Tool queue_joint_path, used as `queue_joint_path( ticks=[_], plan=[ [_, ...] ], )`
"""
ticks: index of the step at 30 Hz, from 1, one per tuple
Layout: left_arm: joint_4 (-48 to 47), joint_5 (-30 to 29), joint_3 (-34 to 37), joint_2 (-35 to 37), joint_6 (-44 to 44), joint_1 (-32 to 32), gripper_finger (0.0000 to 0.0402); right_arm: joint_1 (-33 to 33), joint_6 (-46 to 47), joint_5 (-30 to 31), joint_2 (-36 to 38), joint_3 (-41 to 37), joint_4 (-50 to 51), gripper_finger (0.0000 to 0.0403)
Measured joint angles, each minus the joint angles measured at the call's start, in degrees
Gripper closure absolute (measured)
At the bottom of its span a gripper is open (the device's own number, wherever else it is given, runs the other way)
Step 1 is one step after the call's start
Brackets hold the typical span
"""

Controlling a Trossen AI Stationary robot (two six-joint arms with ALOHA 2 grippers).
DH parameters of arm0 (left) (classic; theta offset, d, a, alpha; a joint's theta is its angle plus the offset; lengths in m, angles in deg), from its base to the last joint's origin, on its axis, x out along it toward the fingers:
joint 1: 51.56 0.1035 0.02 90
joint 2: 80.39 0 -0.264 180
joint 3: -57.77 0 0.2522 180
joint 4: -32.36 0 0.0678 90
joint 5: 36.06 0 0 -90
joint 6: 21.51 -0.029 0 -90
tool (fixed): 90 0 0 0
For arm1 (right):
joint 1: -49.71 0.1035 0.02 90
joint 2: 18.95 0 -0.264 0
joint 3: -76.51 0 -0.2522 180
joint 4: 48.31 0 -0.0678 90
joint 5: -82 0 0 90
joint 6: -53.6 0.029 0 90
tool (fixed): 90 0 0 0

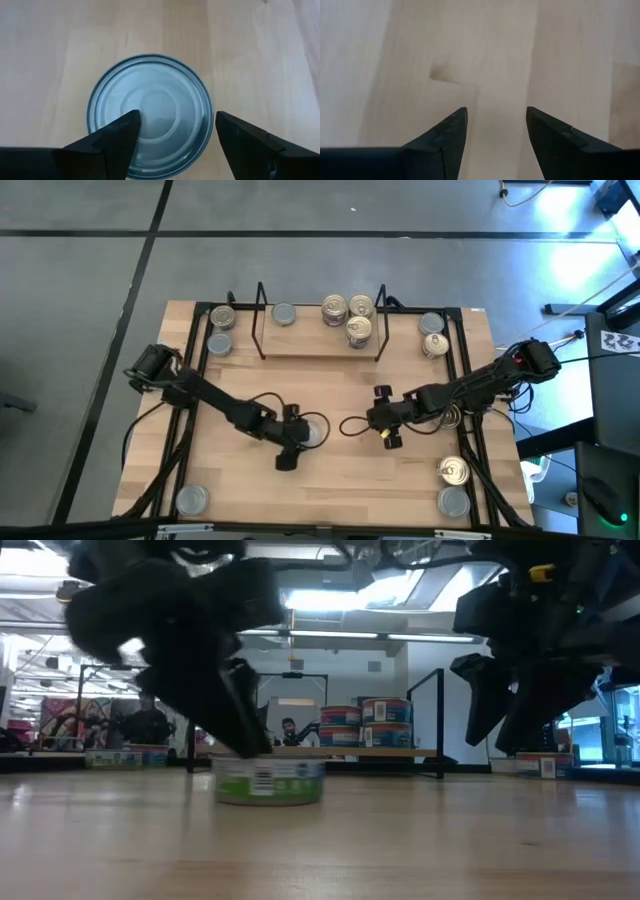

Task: Stack canned seafood by type on shelf
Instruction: Stack the green and white tuna can on top of the green and white tuna can on the shelf

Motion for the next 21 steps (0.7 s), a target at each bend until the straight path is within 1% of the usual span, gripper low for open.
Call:
queue_joint_path(
  ticks=[4, 9, 13, 17, 19, 21],
  plan=[
    [-2.10, 0.45, -4.76, -0.94, -1.04, 0.48, 0.0137, 0.07, 0.06, 0.00, 0.00, 0.00, -0.60, 0.0201],
    [-4.93, -0.30, -9.30, 1.12, -0.83, 0.46, 0.0137, 0.03, 0.17, 0.00, 0.00, 0.00, -0.79, 0.0201],
    [-8.10, -0.73, -8.54, 0.68, -0.59, 0.98, 0.0137, 0.03, 0.17, 0.00, 0.00, 0.02, -3.04, 0.0201],
    [-3.27, -1.26, -5.68, -0.74, -1.61, 1.39, 0.0137, 0.03, 0.13, 0.02, 0.00, 0.02, -7.01, 0.0201],
    [-0.43, -1.79, -3.99, -1.48, -2.55, 1.49, 0.0137, 0.03, 0.13, -0.06, 0.00, 0.02, -10.77, 0.0201],
    [2.49, -2.70, -2.75, -1.50, -3.31, 1.62, 0.0137, 0.03, -0.28, -1.50, -0.20, 0.02, -14.85, 0.0201]
  ],
)
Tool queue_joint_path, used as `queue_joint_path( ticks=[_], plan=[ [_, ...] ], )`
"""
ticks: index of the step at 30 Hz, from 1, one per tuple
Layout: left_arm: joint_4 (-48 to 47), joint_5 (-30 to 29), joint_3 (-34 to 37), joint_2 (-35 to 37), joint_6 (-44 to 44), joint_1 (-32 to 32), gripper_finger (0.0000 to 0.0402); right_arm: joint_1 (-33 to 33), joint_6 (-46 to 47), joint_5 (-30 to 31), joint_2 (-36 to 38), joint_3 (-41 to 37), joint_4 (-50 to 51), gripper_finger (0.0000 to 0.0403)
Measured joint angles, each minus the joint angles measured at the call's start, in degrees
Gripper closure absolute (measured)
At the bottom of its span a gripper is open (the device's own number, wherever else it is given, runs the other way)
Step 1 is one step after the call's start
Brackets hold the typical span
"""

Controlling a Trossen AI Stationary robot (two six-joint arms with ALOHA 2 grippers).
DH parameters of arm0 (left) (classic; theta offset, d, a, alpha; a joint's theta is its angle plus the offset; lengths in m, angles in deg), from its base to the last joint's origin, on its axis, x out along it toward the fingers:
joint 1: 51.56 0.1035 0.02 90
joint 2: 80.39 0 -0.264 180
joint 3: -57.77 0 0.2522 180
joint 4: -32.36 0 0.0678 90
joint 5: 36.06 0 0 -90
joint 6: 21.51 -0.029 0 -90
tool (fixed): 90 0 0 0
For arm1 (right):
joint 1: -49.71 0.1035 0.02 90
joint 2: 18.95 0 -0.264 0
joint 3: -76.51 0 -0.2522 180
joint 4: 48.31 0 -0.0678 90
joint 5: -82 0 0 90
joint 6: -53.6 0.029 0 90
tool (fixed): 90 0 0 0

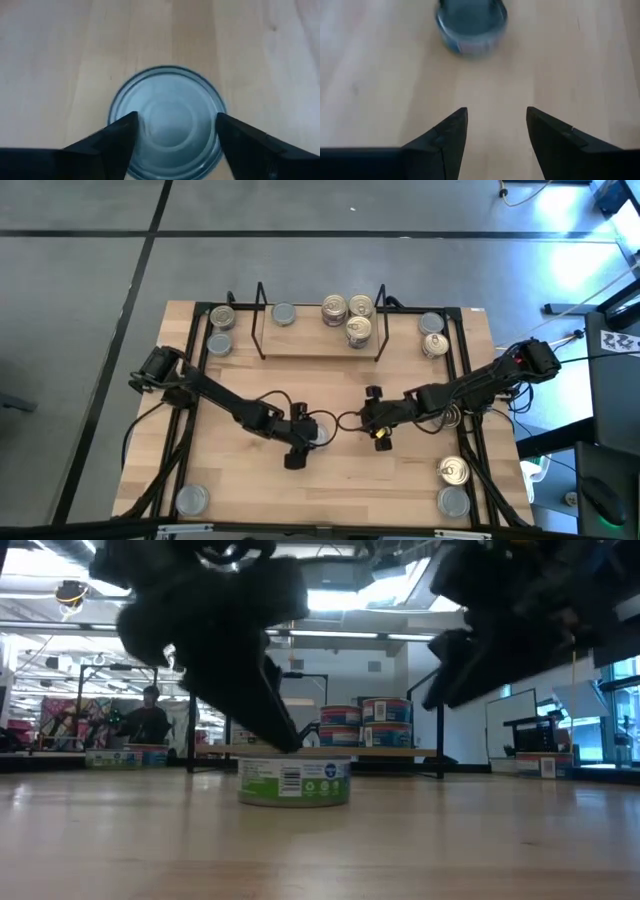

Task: Stack canned seafood by type on shelf
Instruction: Stack the green and white tuna can on top of the green and white tuna can on the shelf

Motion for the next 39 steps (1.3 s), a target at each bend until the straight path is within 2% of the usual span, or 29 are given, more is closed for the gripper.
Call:
queue_joint_path(
  ticks=[5, 12, 16, 19, 23, 28, 33, 39],
  plan=[
    [8.38, -1.04, 4.14, -0.03, -1.88, 0.82, 0.0137, 0.04, -4.55, -6.79, -2.97, 0.02, -10.84, 0.0201],
    [20.20, -1.15, 10.55, -0.17, -1.41, 2.13, 0.0137, 0.04, -9.12, -11.98, -9.88, 0.02, -24.36, 0.0200],
    [28.50, -0.94, 15.12, -0.22, 0.08, 2.97, 0.0137, 0.02, -9.12, -12.05, -12.28, 0.87, -26.13, 0.0195],
    [32.05, -0.60, 17.46, -0.22, 1.58, 3.69, 0.0137, 0.02, -9.12, -12.01, -13.20, 2.15, -25.79, 0.0169],
    [34.10, -0.44, 19.25, -0.17, 2.74, 4.60, 0.0137, 0.02, -10.70, -8.70, -14.24, 3.41, -25.73, 0.0117],
    [35.47, -0.06, 19.70, -0.25, 3.16, 5.58, 0.0137, 0.00, -17.78, -3.08, -16.52, 4.39, -25.92, 0.0071],
    [36.11, 0.11, 19.77, -0.31, 5.88, 6.86, 0.0137, 0.02, -25.35, 1.13, -19.81, 4.52, -26.56, 0.0063],
    [36.35, 0.71, 19.75, -0.31, 8.96, 7.95, 0.0137, 0.02, -31.84, 7.56, -21.45, 4.52, -26.64, 0.0078]
  ],
)
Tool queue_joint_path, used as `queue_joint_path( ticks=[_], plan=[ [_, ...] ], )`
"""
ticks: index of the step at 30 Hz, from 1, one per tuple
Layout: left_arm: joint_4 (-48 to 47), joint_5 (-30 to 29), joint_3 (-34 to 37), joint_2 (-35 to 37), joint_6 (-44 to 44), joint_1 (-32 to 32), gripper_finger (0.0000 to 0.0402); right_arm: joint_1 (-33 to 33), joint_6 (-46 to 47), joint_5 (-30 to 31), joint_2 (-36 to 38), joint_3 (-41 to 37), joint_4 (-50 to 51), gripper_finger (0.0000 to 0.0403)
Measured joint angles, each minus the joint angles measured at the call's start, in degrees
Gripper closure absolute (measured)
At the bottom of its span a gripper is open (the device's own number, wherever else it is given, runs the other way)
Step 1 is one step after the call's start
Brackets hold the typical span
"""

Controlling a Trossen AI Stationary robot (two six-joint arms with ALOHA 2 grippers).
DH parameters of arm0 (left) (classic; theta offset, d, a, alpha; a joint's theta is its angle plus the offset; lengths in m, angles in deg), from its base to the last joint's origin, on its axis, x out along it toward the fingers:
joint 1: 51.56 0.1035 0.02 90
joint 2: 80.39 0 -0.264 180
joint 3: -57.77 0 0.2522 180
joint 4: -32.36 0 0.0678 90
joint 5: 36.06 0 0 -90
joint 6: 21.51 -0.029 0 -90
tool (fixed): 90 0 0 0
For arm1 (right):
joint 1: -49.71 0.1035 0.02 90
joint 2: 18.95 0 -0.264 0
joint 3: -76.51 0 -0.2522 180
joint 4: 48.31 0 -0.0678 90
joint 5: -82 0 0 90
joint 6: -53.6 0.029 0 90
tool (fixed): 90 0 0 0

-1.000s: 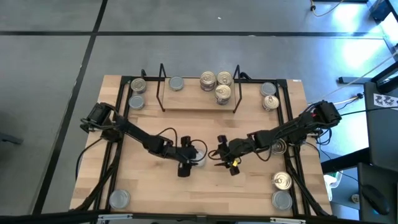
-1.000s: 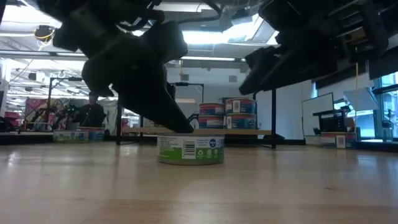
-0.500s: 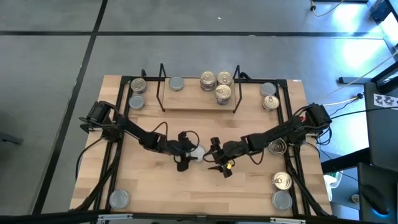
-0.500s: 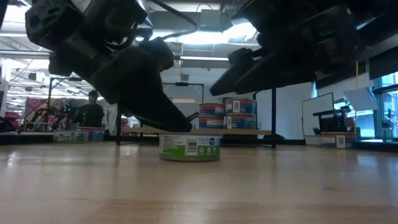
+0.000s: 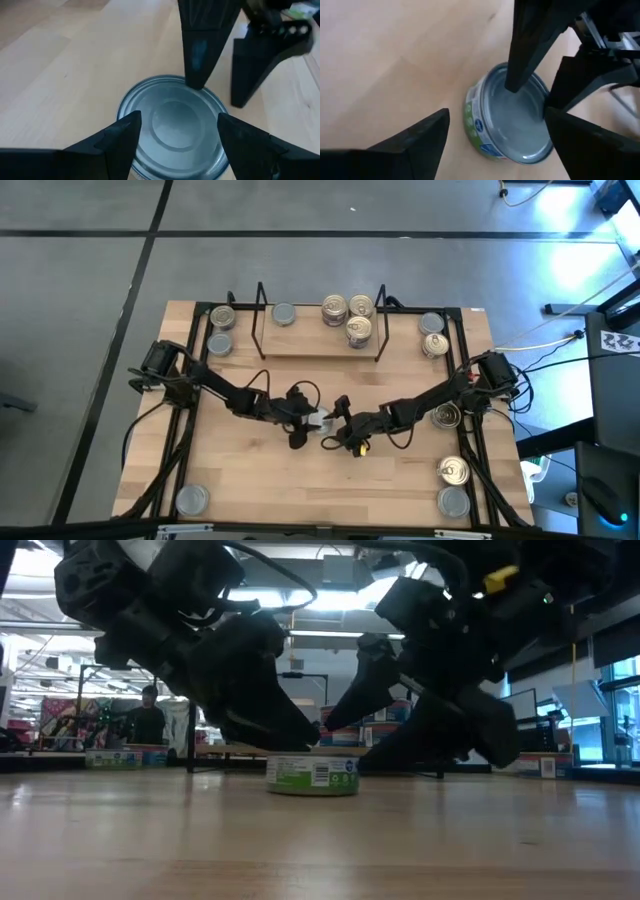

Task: Stack canned seafood by type on shelf
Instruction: Stack the green and white tuna can on top of the green and white tuna can on the shelf

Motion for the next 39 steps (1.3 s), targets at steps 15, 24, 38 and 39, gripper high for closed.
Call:
queue_joint_path(
  ticks=[15, 24, 38, 39],
  plan=[
    [0.46, 1.20, 0.02, -0.01, 2.32, 2.20, 0.0137, -0.04, -6.02, 1.95, -2.94, 0.02, -0.28, 0.0095],
    [0.72, 2.81, 0.02, 0.02, 5.85, 3.46, 0.0137, -0.04, -13.88, 9.09, -3.54, 0.04, -0.66, 0.0095],
    [0.85, 2.87, 0.02, 0.02, 7.14, 3.82, 0.0137, -0.85, -25.88, 8.98, -5.15, 0.20, -3.02, 0.0095],
    [0.85, 2.84, 0.04, 0.02, 7.11, 3.83, 0.0137, -1.08, -26.24, 8.93, -5.59, 0.17, -3.64, 0.0095]
  ],
)
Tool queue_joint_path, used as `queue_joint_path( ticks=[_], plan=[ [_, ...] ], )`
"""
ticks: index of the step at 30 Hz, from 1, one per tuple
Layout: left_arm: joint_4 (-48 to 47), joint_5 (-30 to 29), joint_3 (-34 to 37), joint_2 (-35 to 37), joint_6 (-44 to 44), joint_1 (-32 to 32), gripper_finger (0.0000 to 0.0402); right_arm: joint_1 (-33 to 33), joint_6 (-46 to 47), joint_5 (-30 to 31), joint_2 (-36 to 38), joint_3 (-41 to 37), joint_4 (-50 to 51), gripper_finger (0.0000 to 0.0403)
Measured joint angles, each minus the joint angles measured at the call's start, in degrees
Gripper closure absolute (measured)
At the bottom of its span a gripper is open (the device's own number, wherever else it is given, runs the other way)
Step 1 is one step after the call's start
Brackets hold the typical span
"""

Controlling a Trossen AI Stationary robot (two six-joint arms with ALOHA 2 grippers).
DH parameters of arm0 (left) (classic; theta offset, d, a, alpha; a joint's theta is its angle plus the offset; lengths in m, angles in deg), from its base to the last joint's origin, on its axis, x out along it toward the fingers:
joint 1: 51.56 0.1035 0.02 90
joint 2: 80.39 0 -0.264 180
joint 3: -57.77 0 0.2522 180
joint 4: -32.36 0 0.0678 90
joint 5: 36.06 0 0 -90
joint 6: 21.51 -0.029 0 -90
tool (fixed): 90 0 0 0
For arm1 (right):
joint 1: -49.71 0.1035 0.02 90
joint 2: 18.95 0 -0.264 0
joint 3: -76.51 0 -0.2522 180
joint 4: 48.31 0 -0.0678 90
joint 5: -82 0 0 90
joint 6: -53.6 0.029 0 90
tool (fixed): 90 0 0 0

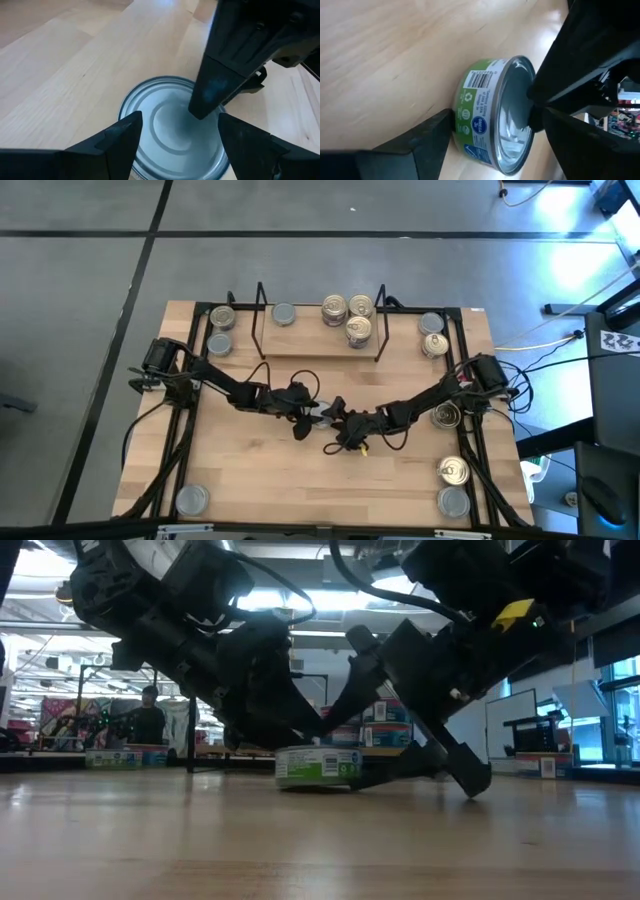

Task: Stack canned seafood by type on shelf
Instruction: Stack the green and white tuna can on top of the green and white tuna can on the shelf

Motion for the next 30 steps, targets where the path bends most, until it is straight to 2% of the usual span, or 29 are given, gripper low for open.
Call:
queue_joint_path(
  ticks=[9, 14, 22, 30],
  plan=[
    [0.35, -0.45, 0.11, 0.00, -0.42, 0.10, 0.0137, -0.44, -0.36, 1.78, -1.82, 1.74, -1.51, 0.0102],
    [0.33, -0.87, 0.14, 0.04, -0.49, 0.14, 0.0137, -0.75, 0.78, 3.49, -1.91, 2.45, -2.58, 0.0150],
    [0.48, -1.38, 0.14, 0.13, -0.18, 0.25, 0.0137, -2.04, 9.49, 3.01, -1.89, 2.49, 0.47, 0.0252],
    [-1.31, -0.89, 0.13, 3.24, -2.17, 0.56, 0.0137, -0.93, 11.56, 3.62, -0.41, 2.60, 1.39, 0.0255]
  ],
)
